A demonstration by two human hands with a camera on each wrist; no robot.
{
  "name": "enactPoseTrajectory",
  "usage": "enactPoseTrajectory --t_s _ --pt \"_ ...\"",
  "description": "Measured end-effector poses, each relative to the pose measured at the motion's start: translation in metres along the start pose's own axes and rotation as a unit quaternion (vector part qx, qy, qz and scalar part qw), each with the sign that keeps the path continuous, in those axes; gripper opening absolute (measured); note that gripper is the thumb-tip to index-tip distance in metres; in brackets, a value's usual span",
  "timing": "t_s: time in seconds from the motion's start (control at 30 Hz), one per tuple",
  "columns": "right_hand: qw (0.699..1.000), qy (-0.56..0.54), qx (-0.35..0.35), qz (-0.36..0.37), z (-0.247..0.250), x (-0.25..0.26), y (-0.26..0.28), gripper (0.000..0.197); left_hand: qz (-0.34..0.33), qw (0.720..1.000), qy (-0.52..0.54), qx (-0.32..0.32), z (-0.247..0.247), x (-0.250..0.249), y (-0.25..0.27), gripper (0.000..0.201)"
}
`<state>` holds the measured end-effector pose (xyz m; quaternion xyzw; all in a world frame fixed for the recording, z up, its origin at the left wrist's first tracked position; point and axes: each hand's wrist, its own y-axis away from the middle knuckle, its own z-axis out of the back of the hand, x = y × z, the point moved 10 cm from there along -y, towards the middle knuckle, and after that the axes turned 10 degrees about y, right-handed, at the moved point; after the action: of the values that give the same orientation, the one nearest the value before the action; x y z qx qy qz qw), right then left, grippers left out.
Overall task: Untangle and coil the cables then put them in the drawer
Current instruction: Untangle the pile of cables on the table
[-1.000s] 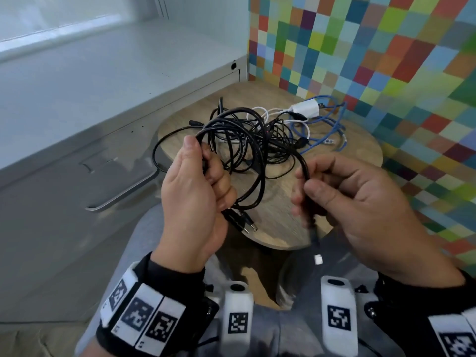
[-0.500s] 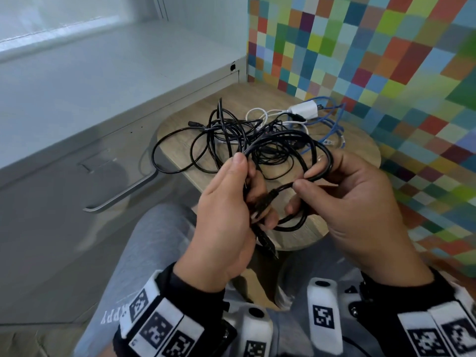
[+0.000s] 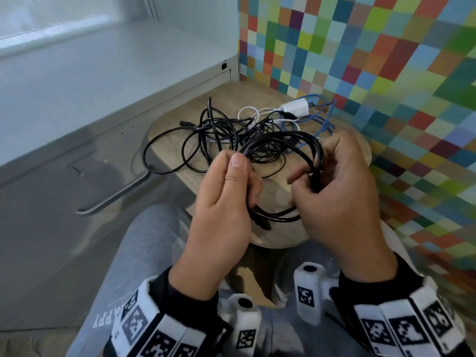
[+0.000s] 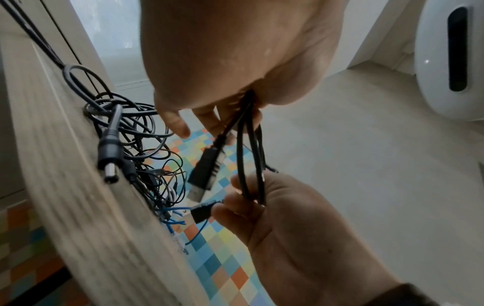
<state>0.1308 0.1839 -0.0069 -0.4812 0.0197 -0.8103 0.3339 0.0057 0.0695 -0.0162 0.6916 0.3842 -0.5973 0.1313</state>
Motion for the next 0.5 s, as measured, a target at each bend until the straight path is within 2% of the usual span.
enactPoseTrajectory --t_s 0.07,0.2,0.3,0.37,0.43,0.5 --pt "1.000 -0.003 0.020 0.012 -0.004 0.002 0.002 0.027 0.004 0.997 0.077 -0.028 0.005 0.000 -0.001 0.037" --pt "0.994 -0.053 0.091 0.009 -0.019 0.006 0.008 0.026 0.051 0.970 0.219 -0.093 0.019 0.003 -0.003 0.035" --pt "0.986 -0.086 0.141 0.015 -0.029 0.010 0.010 0.011 0.054 0.957 0.258 -0.119 0.034 -0.002 -0.010 0.034" --pt "0.974 -0.141 0.175 -0.011 -0.032 0.007 0.012 0.021 0.037 0.955 0.265 -0.127 0.043 -0.007 -0.014 0.035" --pt "0.960 -0.178 0.213 -0.037 -0.036 0.006 0.014 0.018 0.020 0.954 0.265 -0.139 0.050 -0.011 -0.015 0.036" --pt "0.953 -0.166 0.251 -0.042 -0.038 0.007 0.015 0.015 0.006 0.952 0.265 -0.157 0.055 -0.014 -0.015 0.036"
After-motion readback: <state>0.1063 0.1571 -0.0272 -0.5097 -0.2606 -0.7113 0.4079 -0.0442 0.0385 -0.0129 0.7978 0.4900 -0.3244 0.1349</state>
